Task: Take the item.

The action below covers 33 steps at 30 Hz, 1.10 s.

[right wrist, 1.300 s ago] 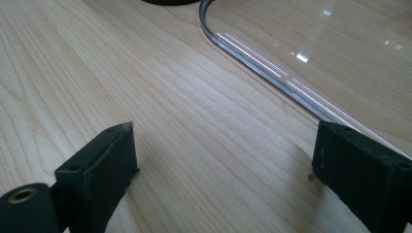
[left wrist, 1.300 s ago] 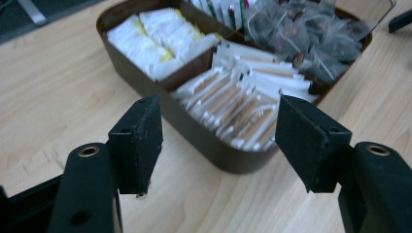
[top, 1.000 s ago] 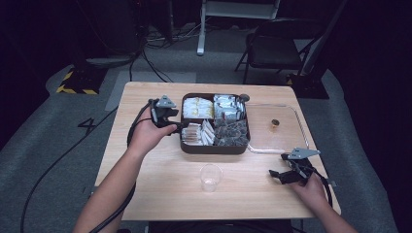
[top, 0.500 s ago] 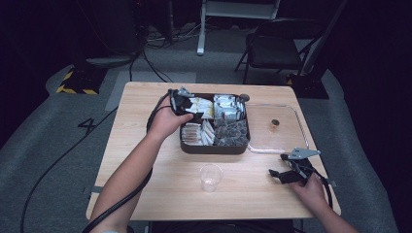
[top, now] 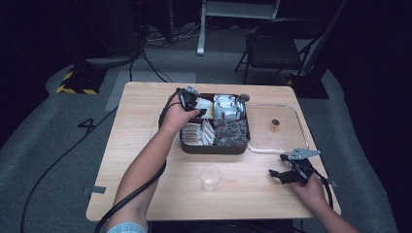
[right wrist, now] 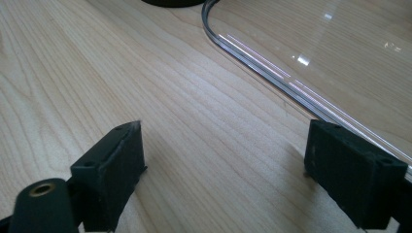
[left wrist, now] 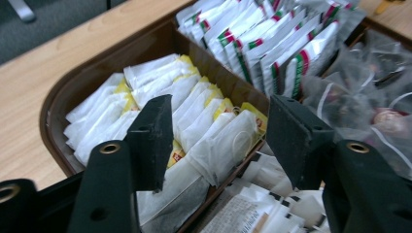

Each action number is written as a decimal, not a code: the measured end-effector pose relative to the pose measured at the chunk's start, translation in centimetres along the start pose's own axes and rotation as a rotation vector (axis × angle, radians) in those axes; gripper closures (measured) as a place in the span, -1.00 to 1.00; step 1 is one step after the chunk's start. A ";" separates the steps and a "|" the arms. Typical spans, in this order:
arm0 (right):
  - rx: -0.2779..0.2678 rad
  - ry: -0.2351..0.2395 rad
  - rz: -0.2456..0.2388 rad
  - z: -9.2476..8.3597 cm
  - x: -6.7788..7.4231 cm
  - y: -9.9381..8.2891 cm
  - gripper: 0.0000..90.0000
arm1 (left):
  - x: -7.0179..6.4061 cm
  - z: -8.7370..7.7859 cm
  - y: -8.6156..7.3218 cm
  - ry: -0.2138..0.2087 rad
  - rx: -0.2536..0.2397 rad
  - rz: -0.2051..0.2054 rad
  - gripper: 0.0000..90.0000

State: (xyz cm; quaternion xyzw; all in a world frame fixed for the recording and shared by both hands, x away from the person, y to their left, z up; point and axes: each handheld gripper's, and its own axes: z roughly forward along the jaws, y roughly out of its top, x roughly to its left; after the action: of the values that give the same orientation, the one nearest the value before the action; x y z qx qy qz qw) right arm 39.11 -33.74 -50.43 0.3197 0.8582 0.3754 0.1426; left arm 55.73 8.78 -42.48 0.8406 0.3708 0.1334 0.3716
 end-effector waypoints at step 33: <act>-0.002 0.004 -0.002 0.0 0.0 0.0 -0.66 | 0.7 3.1 -1.3 -0.041 0.119 -0.032 0.88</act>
State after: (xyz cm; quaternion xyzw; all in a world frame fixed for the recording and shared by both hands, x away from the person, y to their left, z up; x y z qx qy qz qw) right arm 39.09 -33.73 -50.43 0.3181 0.8584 0.3768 0.1416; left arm 57.07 8.29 -45.55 0.8577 0.3837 0.0878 0.3306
